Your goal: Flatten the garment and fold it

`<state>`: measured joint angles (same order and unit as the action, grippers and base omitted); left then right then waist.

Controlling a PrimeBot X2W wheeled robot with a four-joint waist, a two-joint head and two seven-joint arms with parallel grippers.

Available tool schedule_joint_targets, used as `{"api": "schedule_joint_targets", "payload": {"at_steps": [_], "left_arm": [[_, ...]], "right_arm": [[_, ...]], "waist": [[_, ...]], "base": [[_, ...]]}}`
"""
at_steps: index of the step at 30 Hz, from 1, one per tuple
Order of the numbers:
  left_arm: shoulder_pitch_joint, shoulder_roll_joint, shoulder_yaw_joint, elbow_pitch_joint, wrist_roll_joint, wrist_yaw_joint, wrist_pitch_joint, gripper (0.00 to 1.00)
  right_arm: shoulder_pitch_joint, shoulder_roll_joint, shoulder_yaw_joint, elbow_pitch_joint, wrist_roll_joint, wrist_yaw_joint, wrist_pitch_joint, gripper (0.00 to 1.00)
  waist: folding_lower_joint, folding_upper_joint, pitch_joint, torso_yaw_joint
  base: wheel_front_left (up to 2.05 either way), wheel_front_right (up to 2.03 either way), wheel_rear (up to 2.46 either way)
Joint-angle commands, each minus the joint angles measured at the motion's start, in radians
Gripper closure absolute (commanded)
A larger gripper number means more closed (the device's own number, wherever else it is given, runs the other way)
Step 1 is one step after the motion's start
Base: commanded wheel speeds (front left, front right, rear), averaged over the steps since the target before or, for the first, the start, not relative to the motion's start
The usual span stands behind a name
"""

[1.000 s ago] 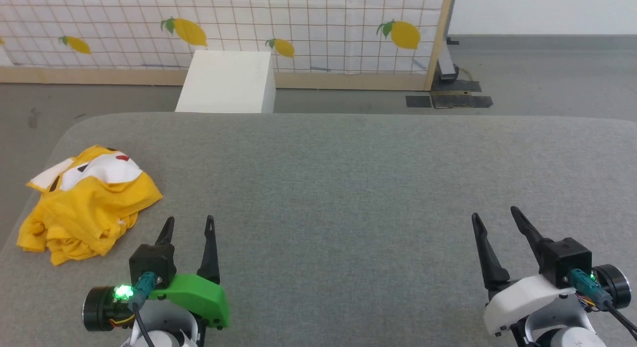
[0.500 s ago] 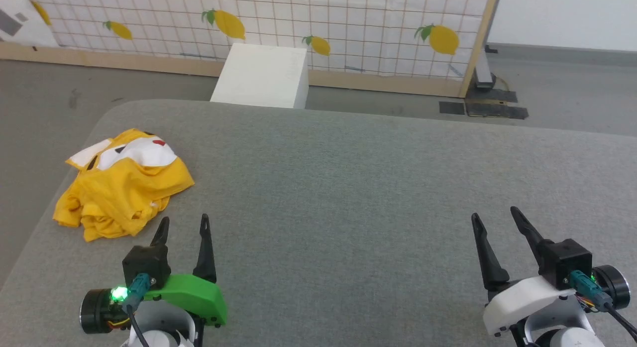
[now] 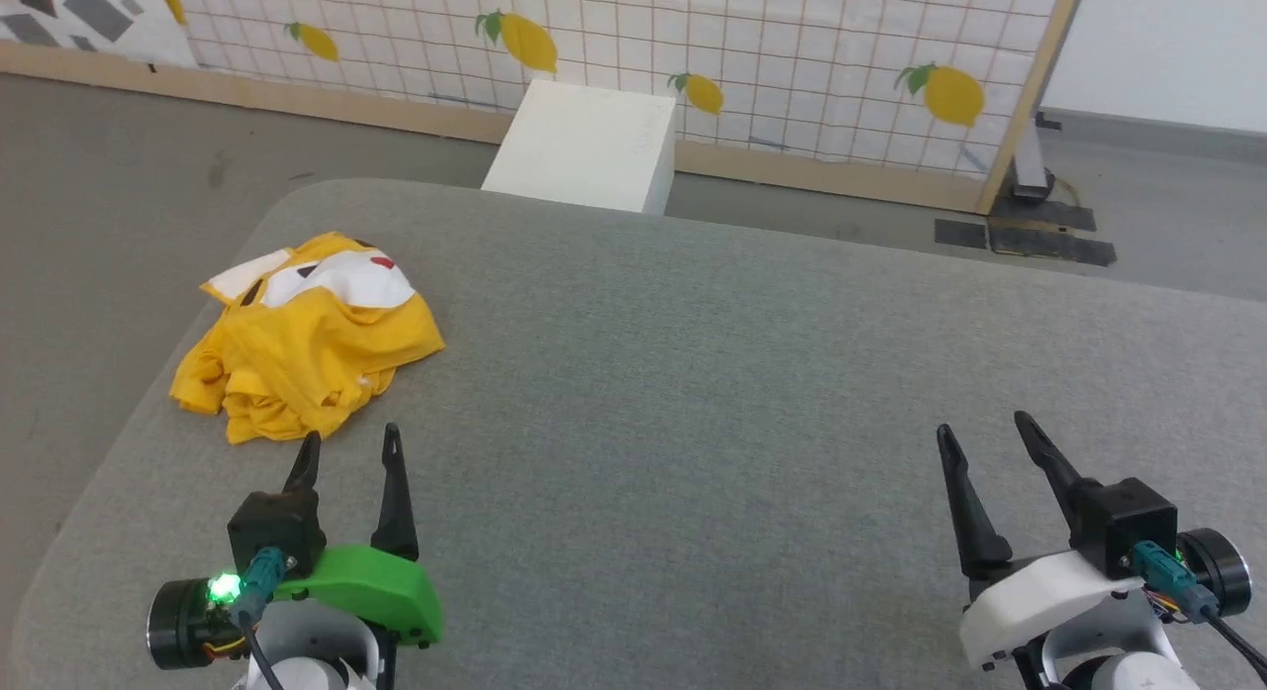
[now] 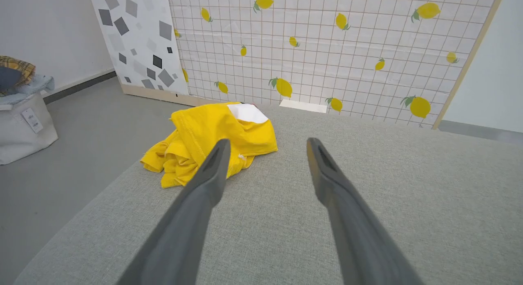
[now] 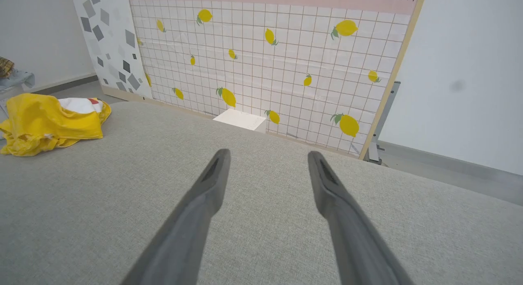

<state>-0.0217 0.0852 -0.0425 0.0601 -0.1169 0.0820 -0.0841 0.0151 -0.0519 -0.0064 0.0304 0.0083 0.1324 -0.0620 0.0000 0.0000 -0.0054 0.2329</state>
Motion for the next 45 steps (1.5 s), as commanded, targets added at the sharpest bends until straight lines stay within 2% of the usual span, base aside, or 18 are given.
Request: {"api": "schedule_joint_targets", "payload": {"at_steps": [1,45], "left_arm": [[-0.009,0.008,-0.001,0.006,-0.021,0.011,-0.012,0.0],[-0.019,0.04,-0.024,0.044,-0.156,0.116,-0.101,0.0]], "right_arm": [[-0.024,0.001,0.001,0.003,0.004,-0.001,-0.009,0.0],[-0.057,0.001,0.002,0.027,0.03,-0.001,-0.068,0.0]], "waist": [[0.0,0.0,0.002,0.016],[0.0,0.0,0.01,0.231]], "base": [[0.0,0.0,0.0],[0.0,0.0,0.0]]}}
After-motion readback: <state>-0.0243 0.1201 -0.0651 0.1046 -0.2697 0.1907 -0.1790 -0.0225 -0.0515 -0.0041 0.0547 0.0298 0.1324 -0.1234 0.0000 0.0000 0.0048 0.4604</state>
